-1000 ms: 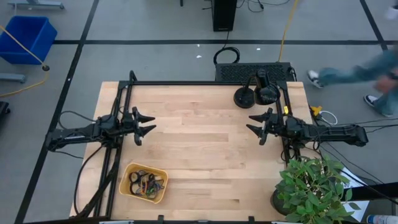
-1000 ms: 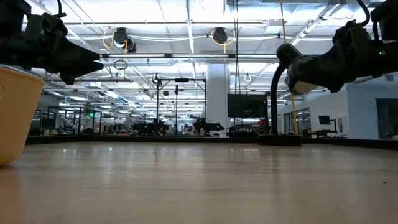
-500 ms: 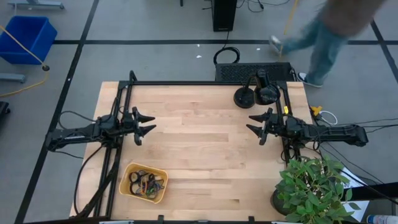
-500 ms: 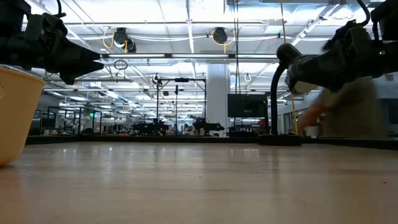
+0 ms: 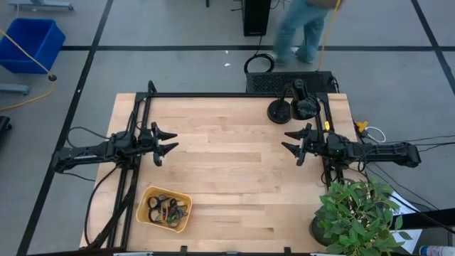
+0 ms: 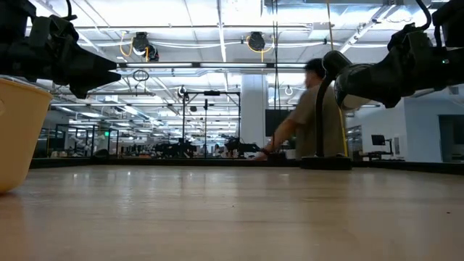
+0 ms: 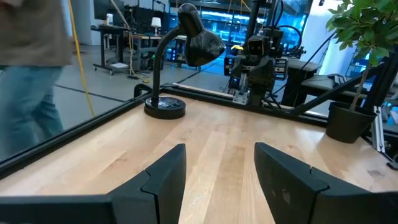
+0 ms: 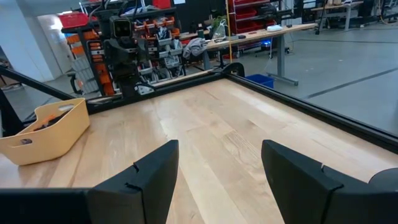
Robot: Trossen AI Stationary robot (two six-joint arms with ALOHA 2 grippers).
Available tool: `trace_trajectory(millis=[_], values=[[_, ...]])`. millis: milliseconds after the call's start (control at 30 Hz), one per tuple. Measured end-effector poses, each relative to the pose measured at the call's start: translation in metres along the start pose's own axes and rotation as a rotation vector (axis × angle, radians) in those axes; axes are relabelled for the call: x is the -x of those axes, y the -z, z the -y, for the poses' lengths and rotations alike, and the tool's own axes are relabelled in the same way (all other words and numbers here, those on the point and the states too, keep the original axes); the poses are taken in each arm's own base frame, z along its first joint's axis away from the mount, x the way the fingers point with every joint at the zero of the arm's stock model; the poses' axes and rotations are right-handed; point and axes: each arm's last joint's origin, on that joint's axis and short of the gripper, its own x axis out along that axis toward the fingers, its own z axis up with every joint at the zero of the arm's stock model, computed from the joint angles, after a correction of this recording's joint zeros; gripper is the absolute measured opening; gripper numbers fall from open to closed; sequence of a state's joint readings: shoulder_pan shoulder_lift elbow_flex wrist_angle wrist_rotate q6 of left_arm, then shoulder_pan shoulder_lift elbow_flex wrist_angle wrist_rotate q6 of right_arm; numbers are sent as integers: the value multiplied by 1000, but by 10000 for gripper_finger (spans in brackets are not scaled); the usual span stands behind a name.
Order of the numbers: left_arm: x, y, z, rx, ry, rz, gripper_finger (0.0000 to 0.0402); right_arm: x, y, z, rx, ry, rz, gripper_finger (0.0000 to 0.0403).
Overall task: Pick and place rubber bands into bin
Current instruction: Return to Home Position
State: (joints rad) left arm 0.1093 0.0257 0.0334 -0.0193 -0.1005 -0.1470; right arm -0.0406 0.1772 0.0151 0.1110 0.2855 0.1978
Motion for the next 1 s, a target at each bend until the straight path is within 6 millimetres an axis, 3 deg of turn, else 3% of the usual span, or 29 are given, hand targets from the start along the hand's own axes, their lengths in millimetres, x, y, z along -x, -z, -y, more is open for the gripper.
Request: trace_trajectory(millis=[1000], values=[[0,0,0,-2,1,2,196,11,-9,4,-35,0,122,224]])
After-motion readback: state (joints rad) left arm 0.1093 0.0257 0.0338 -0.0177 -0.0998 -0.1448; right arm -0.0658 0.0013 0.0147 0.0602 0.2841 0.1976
